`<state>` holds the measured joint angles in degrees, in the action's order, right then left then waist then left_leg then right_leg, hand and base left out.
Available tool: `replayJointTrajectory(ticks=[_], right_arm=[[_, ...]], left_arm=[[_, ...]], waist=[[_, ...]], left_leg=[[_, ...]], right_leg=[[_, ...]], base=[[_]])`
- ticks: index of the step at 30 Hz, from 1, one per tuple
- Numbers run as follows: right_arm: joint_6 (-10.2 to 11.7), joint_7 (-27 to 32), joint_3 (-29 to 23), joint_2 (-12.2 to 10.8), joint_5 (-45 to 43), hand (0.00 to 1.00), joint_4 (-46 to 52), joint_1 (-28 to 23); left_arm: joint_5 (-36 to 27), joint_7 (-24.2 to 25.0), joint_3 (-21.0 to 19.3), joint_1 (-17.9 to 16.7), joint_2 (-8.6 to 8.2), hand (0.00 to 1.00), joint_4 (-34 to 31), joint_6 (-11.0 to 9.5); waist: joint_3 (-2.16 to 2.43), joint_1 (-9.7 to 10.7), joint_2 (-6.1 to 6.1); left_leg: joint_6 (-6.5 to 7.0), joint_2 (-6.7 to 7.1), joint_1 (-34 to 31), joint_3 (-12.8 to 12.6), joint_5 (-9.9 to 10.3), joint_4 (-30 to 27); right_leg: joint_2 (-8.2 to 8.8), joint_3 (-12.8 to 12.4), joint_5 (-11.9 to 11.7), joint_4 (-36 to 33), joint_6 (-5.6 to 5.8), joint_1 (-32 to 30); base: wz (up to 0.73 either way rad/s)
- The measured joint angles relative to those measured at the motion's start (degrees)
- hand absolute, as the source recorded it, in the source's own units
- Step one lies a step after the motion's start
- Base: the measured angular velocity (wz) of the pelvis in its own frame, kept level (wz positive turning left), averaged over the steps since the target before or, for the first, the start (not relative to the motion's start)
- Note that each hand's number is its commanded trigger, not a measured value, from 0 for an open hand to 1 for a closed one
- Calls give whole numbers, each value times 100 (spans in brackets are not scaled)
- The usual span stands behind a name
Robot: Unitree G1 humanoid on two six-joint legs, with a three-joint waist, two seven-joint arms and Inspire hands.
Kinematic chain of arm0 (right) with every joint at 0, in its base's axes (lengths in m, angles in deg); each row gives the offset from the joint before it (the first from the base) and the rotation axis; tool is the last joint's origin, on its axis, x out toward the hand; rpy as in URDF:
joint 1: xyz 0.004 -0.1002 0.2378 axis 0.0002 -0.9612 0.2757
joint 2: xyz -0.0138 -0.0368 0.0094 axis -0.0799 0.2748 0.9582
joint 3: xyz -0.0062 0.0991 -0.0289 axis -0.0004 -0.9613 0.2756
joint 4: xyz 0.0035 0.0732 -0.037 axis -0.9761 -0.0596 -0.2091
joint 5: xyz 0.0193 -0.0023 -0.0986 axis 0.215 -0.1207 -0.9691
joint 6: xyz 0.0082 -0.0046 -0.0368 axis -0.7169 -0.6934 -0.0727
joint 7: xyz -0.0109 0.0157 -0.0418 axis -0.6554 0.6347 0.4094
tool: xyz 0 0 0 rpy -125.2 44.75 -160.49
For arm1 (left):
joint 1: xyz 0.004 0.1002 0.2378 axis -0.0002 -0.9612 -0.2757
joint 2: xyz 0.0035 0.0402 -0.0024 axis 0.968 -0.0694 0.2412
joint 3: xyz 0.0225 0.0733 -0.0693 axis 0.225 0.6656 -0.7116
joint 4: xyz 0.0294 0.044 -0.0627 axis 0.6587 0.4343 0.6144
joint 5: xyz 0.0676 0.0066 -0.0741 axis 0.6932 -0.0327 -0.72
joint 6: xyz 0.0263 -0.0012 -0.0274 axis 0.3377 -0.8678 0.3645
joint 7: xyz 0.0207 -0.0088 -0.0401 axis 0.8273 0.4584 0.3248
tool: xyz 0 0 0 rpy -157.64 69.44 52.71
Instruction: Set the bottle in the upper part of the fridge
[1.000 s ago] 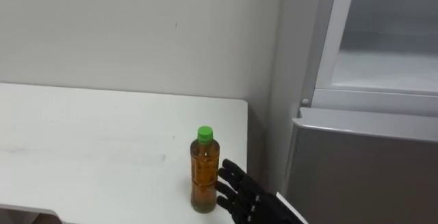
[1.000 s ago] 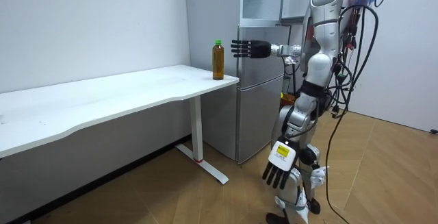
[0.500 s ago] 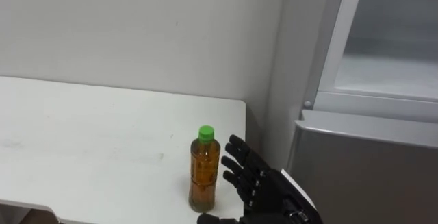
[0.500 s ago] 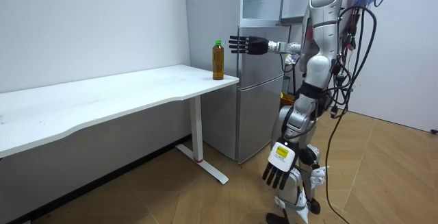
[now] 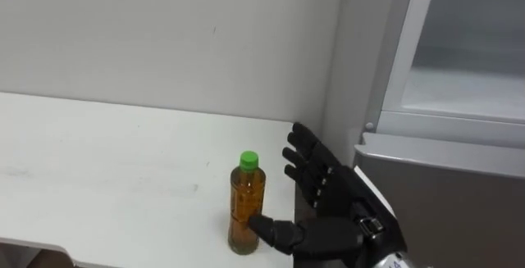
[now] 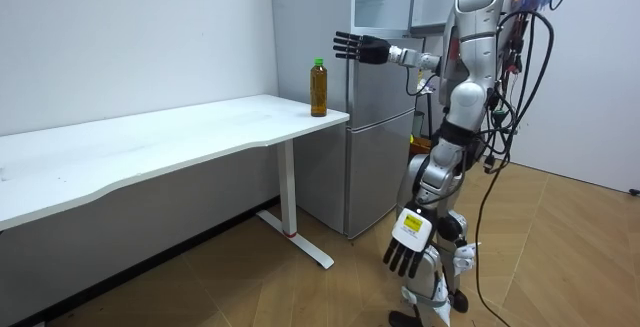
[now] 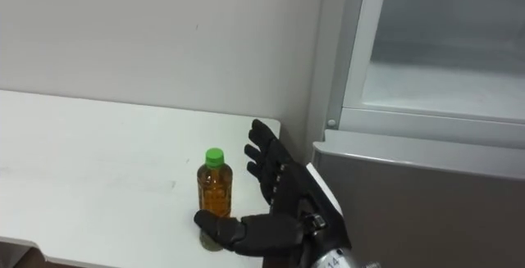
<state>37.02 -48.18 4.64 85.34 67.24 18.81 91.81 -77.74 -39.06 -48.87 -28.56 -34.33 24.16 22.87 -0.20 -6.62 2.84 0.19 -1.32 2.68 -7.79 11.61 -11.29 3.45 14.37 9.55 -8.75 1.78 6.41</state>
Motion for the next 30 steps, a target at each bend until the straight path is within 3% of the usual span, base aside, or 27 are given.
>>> replayJointTrajectory(ticks=[6, 11, 23, 30], right_arm=[[0, 305, -44, 0, 9, 0, -96, 51], [0, 587, -44, 0, 23, 0, -650, 179], [1, 894, -32, -50, 26, 0, -1651, 884], [1, 983, -24, -49, -14, 0, -1906, 933]], left_arm=[[108, -2, -5, 44, -1, 0, 1, 112], [287, 41, 5, 127, -16, 0, -19, 193], [751, 279, 2, 96, -94, 0, -31, 352], [750, 235, 3, 105, -94, 0, -40, 439]], waist=[[-13, -18, 22], [-37, -158, 66], [-36, -346, 56], [-37, -437, 52]], left_leg=[[-1, 1, -1, 44, 0, -24], [-1, 1, -13, 51, 1, -6], [-4, 17, -108, 197, -5, -50], [-2, 30, -103, 244, -6, -47]], right_leg=[[0, 59, 0, 6, 0, 35], [1, 66, 0, 5, 0, 36], [5, 210, 0, 11, 1, 23], [23, 301, 2, 12, 4, 36]], base=[[4], [0], [7], [4]])
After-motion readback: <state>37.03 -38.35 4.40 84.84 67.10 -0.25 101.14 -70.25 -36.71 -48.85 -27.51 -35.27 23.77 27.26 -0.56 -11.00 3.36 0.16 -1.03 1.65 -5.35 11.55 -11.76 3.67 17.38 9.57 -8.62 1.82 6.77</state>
